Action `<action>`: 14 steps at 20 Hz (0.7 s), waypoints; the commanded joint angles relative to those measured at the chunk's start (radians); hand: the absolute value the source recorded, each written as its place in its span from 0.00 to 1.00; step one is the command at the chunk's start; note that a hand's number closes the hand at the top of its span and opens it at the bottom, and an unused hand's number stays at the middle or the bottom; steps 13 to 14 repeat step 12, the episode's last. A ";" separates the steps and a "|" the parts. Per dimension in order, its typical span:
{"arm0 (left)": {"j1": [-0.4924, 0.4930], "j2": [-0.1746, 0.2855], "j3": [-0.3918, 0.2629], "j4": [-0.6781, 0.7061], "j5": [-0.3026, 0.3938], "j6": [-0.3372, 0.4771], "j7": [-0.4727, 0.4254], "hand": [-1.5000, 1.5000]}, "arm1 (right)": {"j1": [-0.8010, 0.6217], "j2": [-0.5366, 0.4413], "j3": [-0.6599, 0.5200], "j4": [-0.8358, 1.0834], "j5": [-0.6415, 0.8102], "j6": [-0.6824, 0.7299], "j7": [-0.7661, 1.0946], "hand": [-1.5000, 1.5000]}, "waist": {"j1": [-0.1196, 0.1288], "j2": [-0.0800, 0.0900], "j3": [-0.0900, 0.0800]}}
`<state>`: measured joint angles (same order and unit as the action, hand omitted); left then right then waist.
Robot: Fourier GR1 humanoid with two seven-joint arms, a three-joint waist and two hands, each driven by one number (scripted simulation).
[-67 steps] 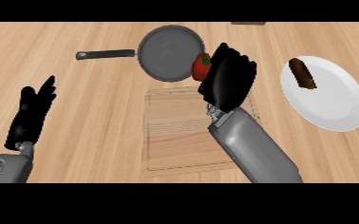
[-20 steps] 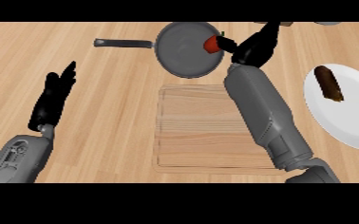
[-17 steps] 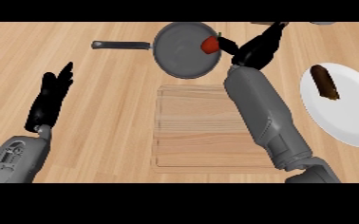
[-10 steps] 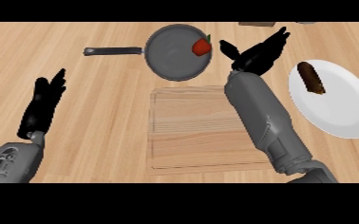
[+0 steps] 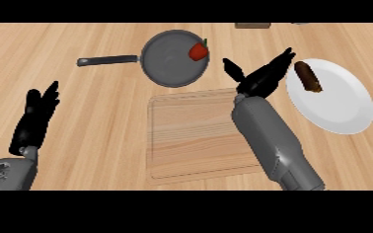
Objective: Pick the bell pepper from the cutting board and place it in the pan
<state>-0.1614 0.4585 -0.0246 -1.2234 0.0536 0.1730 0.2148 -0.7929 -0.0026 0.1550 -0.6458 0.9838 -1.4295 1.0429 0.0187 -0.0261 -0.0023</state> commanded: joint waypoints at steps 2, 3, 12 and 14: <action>0.025 0.024 0.022 -0.008 0.002 0.001 0.006 0.50 | 0.148 0.002 0.131 -0.144 -0.001 -0.067 0.067 0.00 | -0.032 -0.012 0.000; 0.043 0.010 0.030 0.023 0.001 0.010 -0.036 0.50 | 0.194 0.002 0.163 -0.177 -0.004 -0.054 0.071 0.00 | -0.047 -0.010 -0.002; 0.089 0.021 0.055 -0.006 0.014 0.015 -0.016 0.50 | 0.504 0.003 0.303 -0.481 0.105 -0.004 0.073 0.00 | -0.090 -0.014 -0.003; 0.089 0.021 0.055 -0.006 0.014 0.015 -0.016 0.50 | 0.504 0.003 0.303 -0.481 0.105 -0.004 0.073 0.00 | -0.090 -0.014 -0.003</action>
